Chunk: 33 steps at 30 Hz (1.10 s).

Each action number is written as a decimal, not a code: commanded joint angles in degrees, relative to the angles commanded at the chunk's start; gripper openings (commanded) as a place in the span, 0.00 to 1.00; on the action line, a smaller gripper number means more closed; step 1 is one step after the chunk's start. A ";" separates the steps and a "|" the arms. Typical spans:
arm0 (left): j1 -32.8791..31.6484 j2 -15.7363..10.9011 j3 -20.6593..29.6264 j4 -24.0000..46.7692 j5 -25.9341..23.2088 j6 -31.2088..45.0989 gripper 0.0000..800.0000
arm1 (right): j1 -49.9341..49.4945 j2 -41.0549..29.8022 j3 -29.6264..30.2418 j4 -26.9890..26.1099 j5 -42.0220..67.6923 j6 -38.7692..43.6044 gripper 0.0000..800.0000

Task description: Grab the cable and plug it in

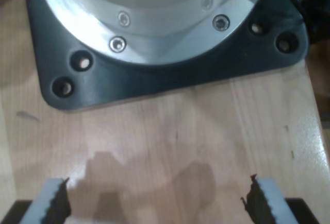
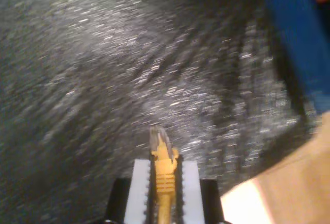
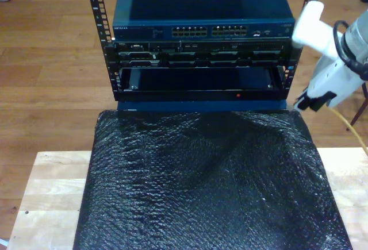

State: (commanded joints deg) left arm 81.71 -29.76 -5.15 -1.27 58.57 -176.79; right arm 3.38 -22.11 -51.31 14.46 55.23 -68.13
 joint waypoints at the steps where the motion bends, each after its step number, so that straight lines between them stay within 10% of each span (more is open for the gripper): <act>1: 0.00 0.00 0.00 0.00 0.00 0.00 1.00 | 0.18 0.18 0.26 -0.53 -0.97 -0.09 0.00; 33: 0.00 0.00 0.00 0.00 0.00 0.00 1.00 | 11.52 8.88 8.62 -32.79 -45.98 0.26 0.00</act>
State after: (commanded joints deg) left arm 81.71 -29.76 -5.15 -1.27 58.57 -176.79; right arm 14.90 -13.23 -42.69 -18.33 9.25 -67.87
